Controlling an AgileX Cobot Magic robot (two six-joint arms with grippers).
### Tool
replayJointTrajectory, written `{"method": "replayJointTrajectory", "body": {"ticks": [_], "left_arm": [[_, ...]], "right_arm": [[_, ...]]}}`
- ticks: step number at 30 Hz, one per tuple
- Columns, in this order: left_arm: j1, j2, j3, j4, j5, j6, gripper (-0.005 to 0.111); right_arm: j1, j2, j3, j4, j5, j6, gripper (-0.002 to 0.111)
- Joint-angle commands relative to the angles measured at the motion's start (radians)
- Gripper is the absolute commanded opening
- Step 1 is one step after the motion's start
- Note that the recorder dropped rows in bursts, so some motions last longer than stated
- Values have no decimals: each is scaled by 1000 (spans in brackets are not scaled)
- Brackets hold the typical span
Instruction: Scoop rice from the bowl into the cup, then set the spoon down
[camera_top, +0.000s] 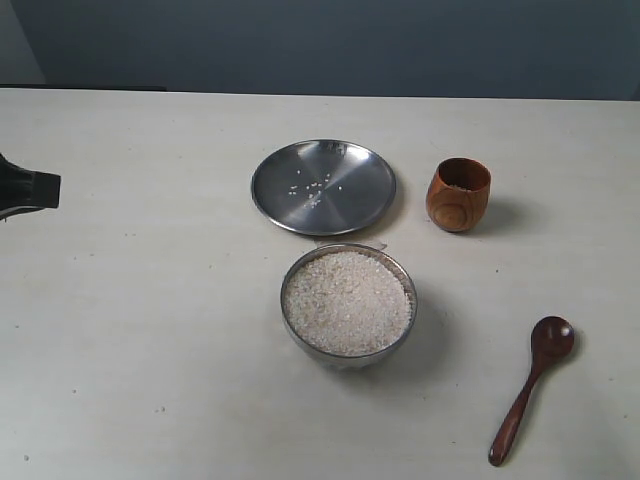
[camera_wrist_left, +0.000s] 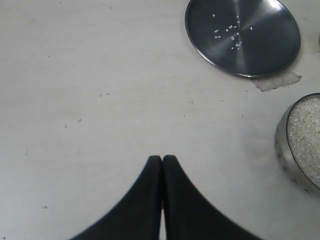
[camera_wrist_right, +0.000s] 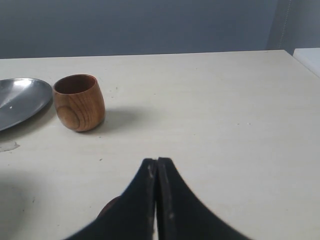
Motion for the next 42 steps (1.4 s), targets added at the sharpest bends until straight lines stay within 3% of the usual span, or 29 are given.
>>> {"method": "replayJointTrajectory", "body": {"ticks": [1,10,21,25,28,33,38,42], "left_arm": [[-3,2,-5,5,-11,1,0],[-3,2,-5,5,-11,1,0],[-3,2,-5,5,-11,1,0],[-3,2,-5,5,-11,1,0],[-3,2,-5,5,-11,1,0],[-3,2,-5,5,-11,1,0],[-3,2,-5,5,-11,1,0],[-3,2,-5,5,-11,1,0]], "right_arm": [[2,-3,2,-10,-17,0,0],[2,-3,2,-64,-279,0,0],[2,-3,2,247,-822,13,0],[2,-3,2,246,-1013,84,0],[2,-3,2,237,-1109,263,0],[2,-3,-22,209,-1130,525,0],[2,-3,-60,41,-1225,597,0],[2,-3,-159,-36,-1061,597,0]]}}
